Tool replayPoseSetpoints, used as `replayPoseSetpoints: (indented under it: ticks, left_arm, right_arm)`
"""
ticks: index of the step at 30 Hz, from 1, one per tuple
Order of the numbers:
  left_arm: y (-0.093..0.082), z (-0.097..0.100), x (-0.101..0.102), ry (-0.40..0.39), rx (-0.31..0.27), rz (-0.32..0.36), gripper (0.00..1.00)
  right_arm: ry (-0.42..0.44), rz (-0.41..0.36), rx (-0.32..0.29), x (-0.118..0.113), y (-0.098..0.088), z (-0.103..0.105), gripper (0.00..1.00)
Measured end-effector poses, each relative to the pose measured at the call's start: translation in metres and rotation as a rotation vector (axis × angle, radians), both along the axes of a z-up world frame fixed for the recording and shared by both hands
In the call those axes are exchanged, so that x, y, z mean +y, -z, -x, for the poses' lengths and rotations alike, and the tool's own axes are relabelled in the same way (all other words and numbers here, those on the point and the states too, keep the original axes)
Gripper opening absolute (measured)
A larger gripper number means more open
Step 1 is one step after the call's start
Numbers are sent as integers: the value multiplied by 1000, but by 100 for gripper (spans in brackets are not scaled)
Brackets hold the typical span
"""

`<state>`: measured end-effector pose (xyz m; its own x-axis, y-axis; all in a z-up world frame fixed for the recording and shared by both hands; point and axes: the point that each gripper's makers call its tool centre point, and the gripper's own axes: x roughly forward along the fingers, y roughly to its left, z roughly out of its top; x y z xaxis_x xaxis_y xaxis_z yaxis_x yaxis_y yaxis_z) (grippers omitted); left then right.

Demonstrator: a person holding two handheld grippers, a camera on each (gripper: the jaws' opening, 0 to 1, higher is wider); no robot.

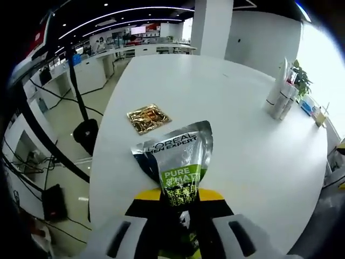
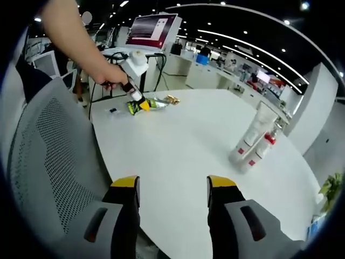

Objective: Arrange the skincare products in the storage area until every visible bottle or jar stands upright without overlapping.

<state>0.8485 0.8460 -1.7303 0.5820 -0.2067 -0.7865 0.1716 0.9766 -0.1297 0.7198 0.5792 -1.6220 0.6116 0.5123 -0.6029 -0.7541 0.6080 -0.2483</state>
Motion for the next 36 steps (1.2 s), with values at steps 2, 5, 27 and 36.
replayPoseSetpoints:
  ticks: [2,5,27,36]
  left_arm:
    - [-3,0,-2,-12,-3,30,20]
    - [-15,5,-15,-25,-9,105,18]
    - [-105,123,-183,268,-67,547,18]
    - [-126,153,-209,361,-134,602,18]
  right_arm:
    - [1,-11,2,1,-1,0,46]
    - [3,-23,3,2,-2,0,47]
    - [68,-629,262,30,-53,13,35]
    - [158,-827,409,26,-65,11,37]
